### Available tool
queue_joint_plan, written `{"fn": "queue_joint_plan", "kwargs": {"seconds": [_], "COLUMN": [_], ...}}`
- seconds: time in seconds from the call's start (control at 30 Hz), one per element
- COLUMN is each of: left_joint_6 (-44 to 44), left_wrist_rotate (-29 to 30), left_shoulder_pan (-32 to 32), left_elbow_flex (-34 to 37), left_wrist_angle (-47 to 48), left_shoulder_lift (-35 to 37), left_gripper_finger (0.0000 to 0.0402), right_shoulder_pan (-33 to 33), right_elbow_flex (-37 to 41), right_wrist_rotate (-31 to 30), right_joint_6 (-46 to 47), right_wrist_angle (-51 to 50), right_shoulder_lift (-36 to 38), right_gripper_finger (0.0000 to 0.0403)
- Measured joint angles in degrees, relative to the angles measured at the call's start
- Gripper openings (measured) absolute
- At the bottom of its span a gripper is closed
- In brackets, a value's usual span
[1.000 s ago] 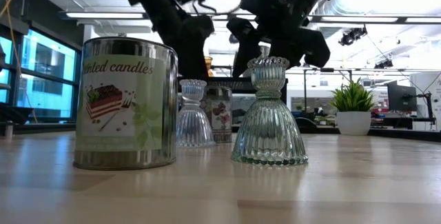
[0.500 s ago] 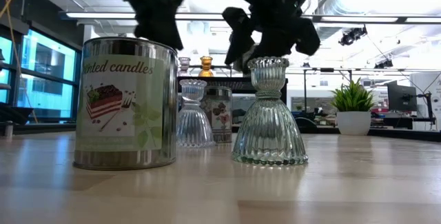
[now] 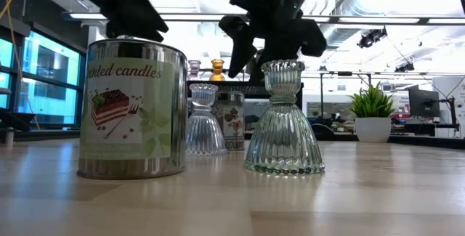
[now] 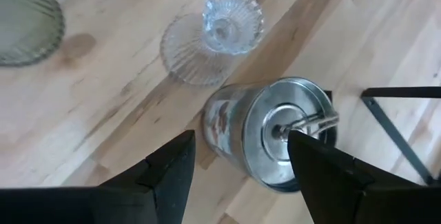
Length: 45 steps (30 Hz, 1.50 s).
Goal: Pick & Place candle stick holders
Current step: Put the brown scented candle on the shelf aligned with the other scented candles
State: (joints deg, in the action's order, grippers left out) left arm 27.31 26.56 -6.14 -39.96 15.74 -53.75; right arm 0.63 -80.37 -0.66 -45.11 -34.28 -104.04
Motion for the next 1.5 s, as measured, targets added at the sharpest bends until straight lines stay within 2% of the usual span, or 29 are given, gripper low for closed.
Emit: {"fn": "queue_joint_plan", "kwargs": {"seconds": [0.13, 0.33, 1.07, 1.33, 1.5], "left_joint_6": [0.4, -0.1, -1.1, -1.4, -1.4], "left_wrist_rotate": [2.9, 3.7, 4.7, 4.6, 4.5], "left_shoulder_pan": [-2.3, -2.9, -2.9, -2.9, -2.9], "left_elbow_flex": [5.2, 9.5, 9.6, 9.6, 9.6], "left_wrist_angle": [-5.8, -12.0, -12.7, -12.9, -12.9], "left_shoulder_lift": [3.3, 5.2, 5.2, 5.2, 5.2], "left_gripper_finger": [0.0166, 0.0166, 0.0166, 0.0166, 0.0166], "right_shoulder_pan": [-0.7, -3.2, -3.5, -1.5, -0.2], "right_elbow_flex": [-0.6, -0.4, -0.4, -0.4, -0.4], "right_wrist_rotate": [1.6, 4.4, 5.7, 4.9, 2.4], "right_joint_6": [1.5, 1.5, -6.3, -6.8, -7.7], "right_wrist_angle": [-2.0, -3.1, -2.3, -2.1, -1.1], "right_shoulder_lift": [0.0, -0.3, -1.1, -3.3, -3.8], "right_gripper_finger": [0.0224, 0.0224, 0.0224, 0.0224, 0.0224]}}
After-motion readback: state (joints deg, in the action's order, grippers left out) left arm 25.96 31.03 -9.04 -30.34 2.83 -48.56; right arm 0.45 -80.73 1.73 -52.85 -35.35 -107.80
